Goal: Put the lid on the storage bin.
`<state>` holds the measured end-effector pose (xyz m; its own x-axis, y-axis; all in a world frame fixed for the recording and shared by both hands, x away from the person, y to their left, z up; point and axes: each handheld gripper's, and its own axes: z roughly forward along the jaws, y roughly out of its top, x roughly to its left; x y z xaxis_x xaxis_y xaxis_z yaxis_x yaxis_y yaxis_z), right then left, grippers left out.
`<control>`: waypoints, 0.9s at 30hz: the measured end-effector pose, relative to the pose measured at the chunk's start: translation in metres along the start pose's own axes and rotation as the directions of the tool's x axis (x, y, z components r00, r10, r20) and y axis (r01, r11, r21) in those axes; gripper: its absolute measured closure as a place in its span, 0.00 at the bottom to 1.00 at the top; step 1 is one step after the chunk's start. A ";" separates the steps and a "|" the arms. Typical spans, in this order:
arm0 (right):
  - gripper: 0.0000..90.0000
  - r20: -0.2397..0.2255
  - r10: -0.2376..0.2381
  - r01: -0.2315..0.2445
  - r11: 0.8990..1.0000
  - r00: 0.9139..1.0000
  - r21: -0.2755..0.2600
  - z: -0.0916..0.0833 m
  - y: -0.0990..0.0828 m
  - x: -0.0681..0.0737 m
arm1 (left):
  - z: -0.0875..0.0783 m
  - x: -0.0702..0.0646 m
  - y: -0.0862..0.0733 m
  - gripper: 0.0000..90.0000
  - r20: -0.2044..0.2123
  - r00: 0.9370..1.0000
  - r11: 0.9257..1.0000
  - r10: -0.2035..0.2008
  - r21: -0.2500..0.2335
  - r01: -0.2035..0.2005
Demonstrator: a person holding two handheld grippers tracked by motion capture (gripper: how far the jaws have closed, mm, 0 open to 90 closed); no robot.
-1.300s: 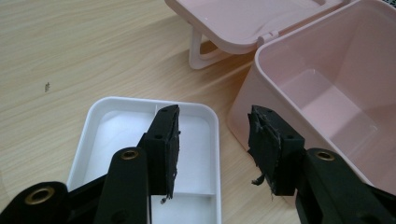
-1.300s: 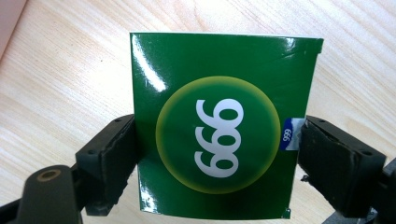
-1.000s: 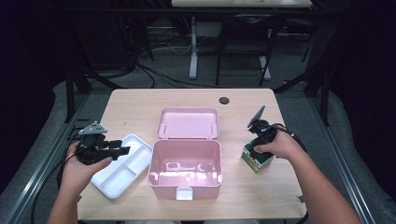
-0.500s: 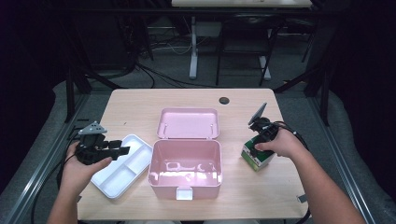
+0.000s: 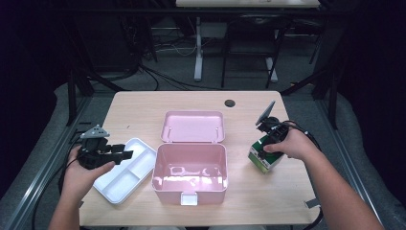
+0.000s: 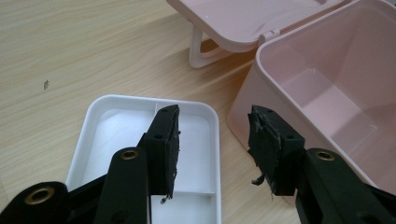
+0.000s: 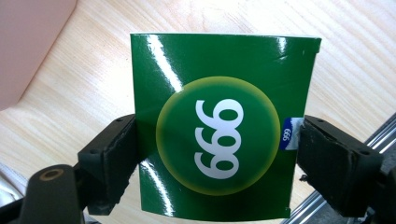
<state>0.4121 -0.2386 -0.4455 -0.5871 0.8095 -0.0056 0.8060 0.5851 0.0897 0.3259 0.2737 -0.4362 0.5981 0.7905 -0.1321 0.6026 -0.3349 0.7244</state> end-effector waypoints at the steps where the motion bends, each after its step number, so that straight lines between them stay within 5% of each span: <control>1: 0.18 0.004 0.000 0.000 1.000 1.000 -0.003 -0.002 0.000 0.001 | 0.000 0.000 0.000 0.59 0.000 1.000 1.000 0.000 0.000 0.000; 20: 0.18 -0.008 -0.115 0.115 0.993 0.993 -0.015 -0.038 0.002 0.024 | -0.001 0.000 0.000 0.59 -0.001 1.000 1.000 0.000 0.000 0.000; 24: 0.18 -0.006 -0.162 0.162 0.987 0.987 0.011 -0.049 0.003 0.029 | 0.000 0.000 0.000 0.59 0.001 1.000 1.000 0.001 0.000 -0.001; 27: 0.19 -0.014 -0.213 0.213 0.977 0.977 -0.022 -0.052 0.002 0.032 | 0.000 0.000 0.000 0.59 0.001 1.000 1.000 0.000 -0.001 0.000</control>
<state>0.3912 -0.2140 -0.3933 -0.7464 0.6654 -0.0105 0.6606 0.7428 0.1085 0.3258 0.2739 -0.4363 0.5986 0.7899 -0.1330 0.6023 -0.3344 0.7248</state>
